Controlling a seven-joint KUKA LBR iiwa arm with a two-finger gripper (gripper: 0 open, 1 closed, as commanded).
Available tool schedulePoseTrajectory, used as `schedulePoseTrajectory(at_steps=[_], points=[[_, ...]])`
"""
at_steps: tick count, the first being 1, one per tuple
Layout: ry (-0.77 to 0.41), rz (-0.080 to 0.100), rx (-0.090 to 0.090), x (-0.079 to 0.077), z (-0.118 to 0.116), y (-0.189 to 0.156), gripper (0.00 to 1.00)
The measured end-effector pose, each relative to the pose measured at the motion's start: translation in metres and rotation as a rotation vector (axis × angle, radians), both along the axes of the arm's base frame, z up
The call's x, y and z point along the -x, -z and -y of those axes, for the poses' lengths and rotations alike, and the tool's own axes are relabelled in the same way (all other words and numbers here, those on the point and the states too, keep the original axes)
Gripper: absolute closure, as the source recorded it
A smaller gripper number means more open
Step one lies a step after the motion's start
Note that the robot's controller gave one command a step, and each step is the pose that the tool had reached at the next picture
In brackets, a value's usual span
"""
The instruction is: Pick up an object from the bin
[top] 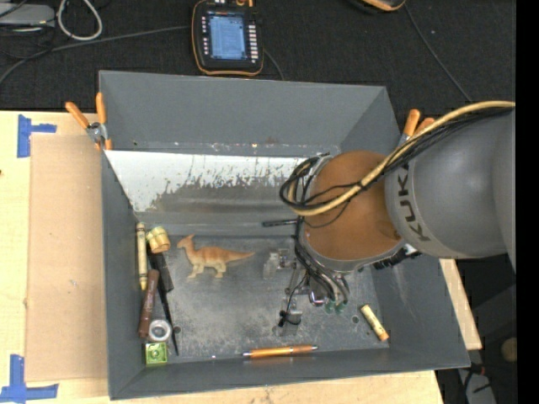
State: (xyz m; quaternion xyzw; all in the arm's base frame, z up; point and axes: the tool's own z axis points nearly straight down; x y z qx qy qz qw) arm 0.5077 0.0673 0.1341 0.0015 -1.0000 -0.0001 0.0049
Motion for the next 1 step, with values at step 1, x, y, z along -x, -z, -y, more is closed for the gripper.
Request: schedulePoseTrajectory(at_steps=[1], points=[[0.004, 0.007, -0.001, -0.0019, 0.0005, -0.0031, 0.00]])
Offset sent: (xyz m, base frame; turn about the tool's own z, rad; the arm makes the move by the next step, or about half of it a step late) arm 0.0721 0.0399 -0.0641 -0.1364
